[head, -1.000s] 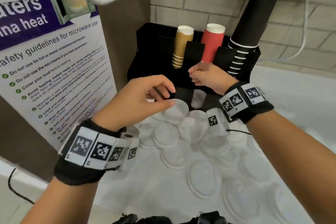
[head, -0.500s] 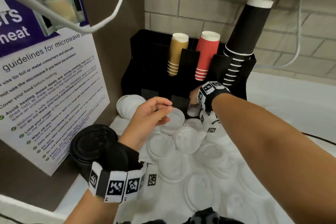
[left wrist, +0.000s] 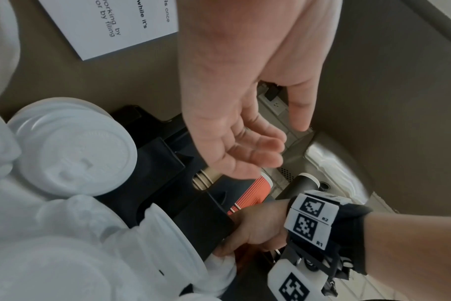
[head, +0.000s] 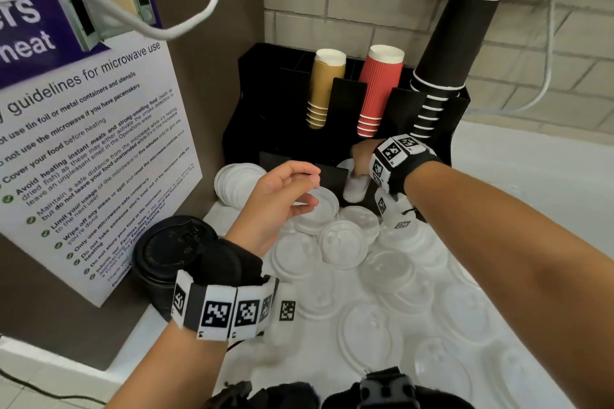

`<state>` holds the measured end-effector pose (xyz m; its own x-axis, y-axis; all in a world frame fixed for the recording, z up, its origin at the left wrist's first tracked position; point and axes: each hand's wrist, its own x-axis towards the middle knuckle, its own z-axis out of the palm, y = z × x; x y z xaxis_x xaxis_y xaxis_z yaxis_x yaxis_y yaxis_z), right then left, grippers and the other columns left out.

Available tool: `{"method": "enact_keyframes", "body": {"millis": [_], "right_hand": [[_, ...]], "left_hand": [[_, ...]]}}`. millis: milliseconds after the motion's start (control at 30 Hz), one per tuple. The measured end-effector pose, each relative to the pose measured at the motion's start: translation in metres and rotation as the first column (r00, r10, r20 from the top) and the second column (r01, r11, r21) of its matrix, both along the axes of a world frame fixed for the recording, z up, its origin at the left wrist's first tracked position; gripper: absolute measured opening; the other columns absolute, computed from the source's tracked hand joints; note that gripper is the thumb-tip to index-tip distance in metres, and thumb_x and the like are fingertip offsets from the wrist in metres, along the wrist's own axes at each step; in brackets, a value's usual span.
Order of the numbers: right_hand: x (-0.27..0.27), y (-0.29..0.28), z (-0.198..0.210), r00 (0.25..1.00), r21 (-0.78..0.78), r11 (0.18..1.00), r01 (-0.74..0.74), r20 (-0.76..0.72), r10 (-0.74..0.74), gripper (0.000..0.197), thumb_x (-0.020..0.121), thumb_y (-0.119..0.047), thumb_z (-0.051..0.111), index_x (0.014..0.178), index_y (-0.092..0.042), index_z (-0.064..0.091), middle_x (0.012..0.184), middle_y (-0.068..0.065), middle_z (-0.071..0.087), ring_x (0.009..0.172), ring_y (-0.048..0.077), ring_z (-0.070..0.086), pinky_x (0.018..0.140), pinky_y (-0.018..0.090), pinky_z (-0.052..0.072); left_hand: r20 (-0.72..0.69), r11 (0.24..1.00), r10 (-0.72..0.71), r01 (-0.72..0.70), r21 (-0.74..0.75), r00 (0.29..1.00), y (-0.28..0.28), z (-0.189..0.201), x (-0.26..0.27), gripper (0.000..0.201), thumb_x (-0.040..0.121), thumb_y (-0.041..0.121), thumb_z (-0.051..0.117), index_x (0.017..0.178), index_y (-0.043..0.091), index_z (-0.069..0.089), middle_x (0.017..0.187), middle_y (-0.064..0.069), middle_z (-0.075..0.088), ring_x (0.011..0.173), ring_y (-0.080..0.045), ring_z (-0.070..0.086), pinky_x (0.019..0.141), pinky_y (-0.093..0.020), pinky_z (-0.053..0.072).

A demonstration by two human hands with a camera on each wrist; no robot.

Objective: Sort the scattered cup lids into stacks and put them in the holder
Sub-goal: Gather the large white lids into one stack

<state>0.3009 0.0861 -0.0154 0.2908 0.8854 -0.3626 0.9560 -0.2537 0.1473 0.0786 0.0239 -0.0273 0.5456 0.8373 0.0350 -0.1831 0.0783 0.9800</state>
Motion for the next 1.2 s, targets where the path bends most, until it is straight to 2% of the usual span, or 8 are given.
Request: {"method": "enact_keyframes", "body": {"millis": [67, 200, 500, 633, 733, 900, 1033, 1200], "right_hand": [[-0.001, -0.003, 0.008, 0.999, 0.013, 1.0, 0.027, -0.026, -0.026, 0.04, 0.093, -0.024, 0.06, 0.121, 0.004, 0.059, 0.076, 0.006, 0.053, 0.065, 0.018, 0.05, 0.056, 0.021, 0.038], [0.005, -0.014, 0.018, 1.0, 0.199, 0.98, 0.005, -0.031, 0.001, 0.038, 0.09, -0.019, 0.062, 0.121, 0.003, 0.058, 0.124, 0.022, 0.057, 0.116, 0.038, 0.054, 0.09, 0.039, 0.042], [0.004, -0.065, 0.081, 0.956, 0.49, 0.858, 0.157, -0.293, -0.007, 0.037, 0.095, -0.025, 0.052, 0.125, -0.003, 0.056, 0.122, 0.013, 0.057, 0.108, 0.028, 0.056, 0.087, 0.032, 0.046], [-0.015, -0.098, 0.086, 0.726, 0.429, 0.862, 0.268, -0.679, 0.112, 0.032, 0.094, -0.024, 0.057, 0.125, -0.014, 0.056, 0.109, 0.007, 0.064, 0.09, 0.017, 0.063, 0.074, 0.027, 0.056], [-0.034, -0.113, 0.084, 0.601, 0.36, 0.904, 0.229, -0.783, 0.16, 0.024, 0.094, -0.021, 0.059, 0.117, -0.016, 0.058, 0.106, 0.01, 0.069, 0.092, 0.02, 0.068, 0.078, 0.031, 0.059], [-0.061, -0.122, 0.077, 0.471, 0.291, 0.938, 0.186, -0.865, 0.174, 0.024, 0.094, -0.017, 0.059, 0.116, -0.008, 0.057, 0.101, 0.014, 0.072, 0.094, 0.023, 0.07, 0.082, 0.035, 0.059], [-0.075, -0.123, 0.074, 0.592, 0.432, 0.897, 0.096, -0.749, 0.298, 0.024, 0.093, -0.017, 0.061, 0.116, -0.01, 0.061, 0.11, 0.007, 0.066, 0.094, 0.019, 0.069, 0.08, 0.037, 0.059], [-0.086, -0.128, 0.076, 0.597, 0.527, 0.838, -0.139, -0.631, 0.496, 0.057, 0.078, -0.031, 0.078, 0.13, -0.023, 0.054, 0.124, -0.006, 0.052, 0.107, 0.004, 0.054, 0.086, 0.014, 0.049]], "left_hand": [[0.009, 1.0, -0.008, 0.009, -0.013, 1.0, 0.0, 0.001, 0.001, 0.012, 0.095, 0.012, 0.06, 0.095, 0.021, 0.069, 0.078, 0.01, 0.067, 0.07, -0.008, 0.064, 0.072, -0.022, 0.055], [0.001, 1.0, -0.023, 0.023, 0.001, 1.0, 0.0, 0.002, 0.001, 0.012, 0.095, 0.013, 0.06, 0.095, 0.021, 0.069, 0.079, 0.01, 0.067, 0.071, -0.008, 0.065, 0.074, -0.022, 0.056], [0.057, 0.99, -0.042, 0.049, -0.132, 0.997, -0.002, 0.005, -0.002, 0.011, 0.093, 0.018, 0.061, 0.101, 0.021, 0.068, 0.093, 0.003, 0.068, 0.083, -0.015, 0.07, 0.077, -0.028, 0.058], [0.113, 0.969, -0.02, 0.047, -0.241, 0.993, -0.006, 0.009, -0.002, 0.025, 0.093, 0.027, 0.06, 0.117, 0.02, 0.062, 0.115, -0.005, 0.065, 0.099, -0.024, 0.07, 0.089, -0.038, 0.057], [0.161, 0.952, -0.037, 0.084, -0.294, 0.986, -0.01, 0.015, -0.003, 0.057, 0.081, 0.048, 0.059, 0.131, 0.022, 0.055, 0.126, -0.006, 0.063, 0.11, -0.026, 0.067, 0.091, -0.044, 0.057], [0.303, 0.916, -0.139, 0.239, -0.323, 0.943, -0.021, 0.025, -0.007, 0.039, 0.081, 0.056, 0.052, 0.104, 0.036, 0.076, 0.118, -0.003, 0.071, 0.114, -0.026, 0.066, 0.092, -0.046, 0.055], [0.4, 0.864, -0.082, 0.265, -0.428, 0.913, -0.022, 0.025, -0.012, 0.059, 0.084, 0.038, 0.054, 0.141, 0.028, 0.046, 0.139, -0.016, 0.055, 0.12, -0.044, 0.059, 0.089, -0.061, 0.051], [0.462, 0.869, -0.118, 0.316, -0.381, 0.879, -0.023, 0.028, -0.02, 0.063, 0.087, 0.032, 0.044, 0.147, 0.014, 0.04, 0.137, -0.019, 0.056, 0.115, -0.034, 0.063, 0.089, -0.058, 0.054]]}}
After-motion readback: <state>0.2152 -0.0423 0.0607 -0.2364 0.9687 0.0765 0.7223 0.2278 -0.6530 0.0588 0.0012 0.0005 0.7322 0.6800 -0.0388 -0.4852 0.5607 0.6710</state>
